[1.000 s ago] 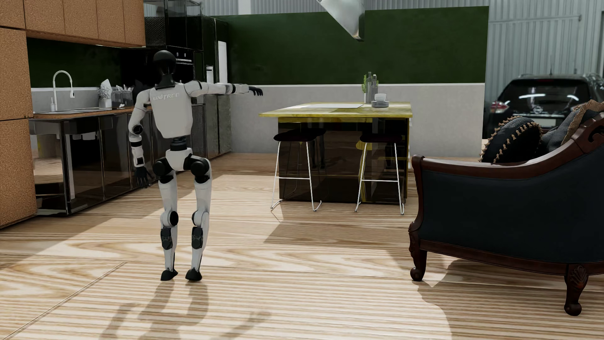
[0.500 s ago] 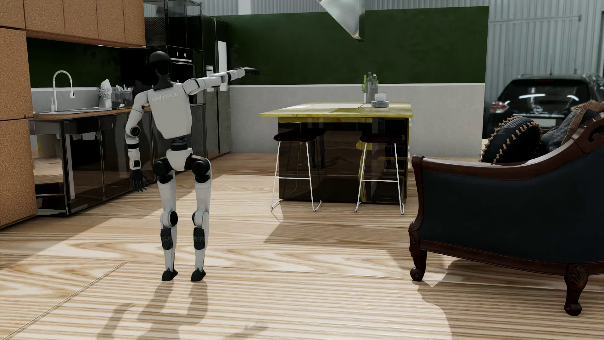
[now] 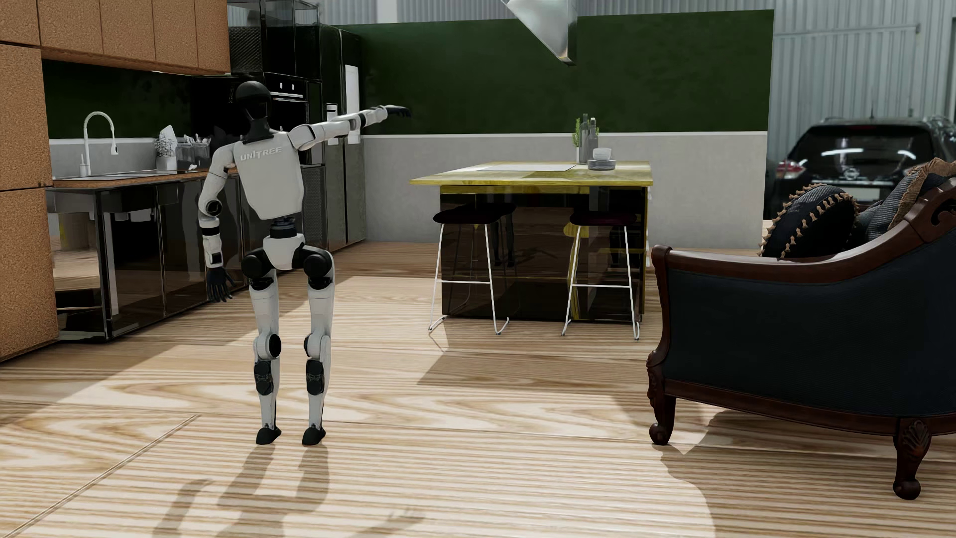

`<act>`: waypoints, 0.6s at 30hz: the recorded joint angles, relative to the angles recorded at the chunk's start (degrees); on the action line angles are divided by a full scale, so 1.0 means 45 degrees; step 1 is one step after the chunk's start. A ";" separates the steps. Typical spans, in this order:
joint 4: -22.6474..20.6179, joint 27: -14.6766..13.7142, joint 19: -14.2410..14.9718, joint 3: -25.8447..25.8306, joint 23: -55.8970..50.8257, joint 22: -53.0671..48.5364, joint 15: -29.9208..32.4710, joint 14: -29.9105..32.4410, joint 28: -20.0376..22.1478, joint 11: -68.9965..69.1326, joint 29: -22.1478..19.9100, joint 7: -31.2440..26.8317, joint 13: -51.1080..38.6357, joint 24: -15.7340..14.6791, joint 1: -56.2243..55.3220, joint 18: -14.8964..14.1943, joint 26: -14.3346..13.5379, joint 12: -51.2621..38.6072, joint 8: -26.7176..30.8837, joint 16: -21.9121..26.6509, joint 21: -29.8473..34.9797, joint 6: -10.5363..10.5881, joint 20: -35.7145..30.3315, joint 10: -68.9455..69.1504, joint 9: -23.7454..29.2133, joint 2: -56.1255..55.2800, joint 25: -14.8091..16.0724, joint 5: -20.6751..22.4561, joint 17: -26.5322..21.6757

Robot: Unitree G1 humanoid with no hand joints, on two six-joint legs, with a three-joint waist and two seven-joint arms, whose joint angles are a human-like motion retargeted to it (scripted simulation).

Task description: Reach

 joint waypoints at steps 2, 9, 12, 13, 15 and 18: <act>0.0005 0.0000 0.0000 0.0070 -0.0024 -0.0007 -0.0033 -0.0044 0.0000 0.0017 0.0000 0.0000 -0.0003 0.0000 0.0016 0.0000 0.0000 0.0087 0.0000 0.0015 0.0000 0.0024 0.0057 0.0062 0.0016 0.0024 0.0000 0.0006 -0.0024; -0.0028 0.0000 0.0000 0.0083 0.0005 0.0100 -0.0100 -0.0061 0.0000 0.0014 0.0000 0.0000 -0.0043 0.0000 0.0032 0.0000 0.0000 0.0251 0.0000 0.0036 0.0000 0.0082 -0.0072 0.0061 -0.0032 0.0048 0.0000 -0.0014 -0.0041; -0.0025 0.0000 0.0000 0.0041 -0.0015 0.0082 -0.0100 -0.0068 0.0000 -0.0010 0.0000 0.0000 -0.0104 0.0000 0.0038 0.0000 0.0000 0.0226 0.0000 0.0039 0.0000 0.0067 0.0008 0.0047 -0.0046 0.0072 0.0000 -0.0009 -0.0072; -0.0026 0.0000 0.0000 0.0020 -0.0019 0.0137 -0.0102 -0.0081 0.0000 -0.0015 0.0000 0.0000 -0.0097 0.0000 0.0042 0.0000 0.0000 0.0118 0.0000 0.0067 0.0000 0.0063 -0.0407 0.0055 -0.0041 0.0084 0.0000 -0.0008 -0.0078; -0.0024 0.0000 0.0000 -0.0001 -0.0026 0.0107 -0.0086 -0.0086 0.0000 -0.0022 0.0000 0.0000 -0.0105 0.0000 0.0047 0.0000 0.0000 0.0106 0.0000 0.0058 0.0000 0.0051 -0.0350 0.0055 -0.0047 0.0094 0.0000 -0.0006 -0.0087; -0.0024 0.0000 0.0000 0.0007 0.0041 0.0103 -0.0126 -0.0081 0.0000 -0.0013 0.0000 0.0000 -0.0265 0.0000 0.0070 0.0000 0.0000 0.0107 0.0000 0.0055 0.0000 0.0016 -0.0310 0.0044 -0.0039 0.0108 0.0000 -0.0001 -0.0093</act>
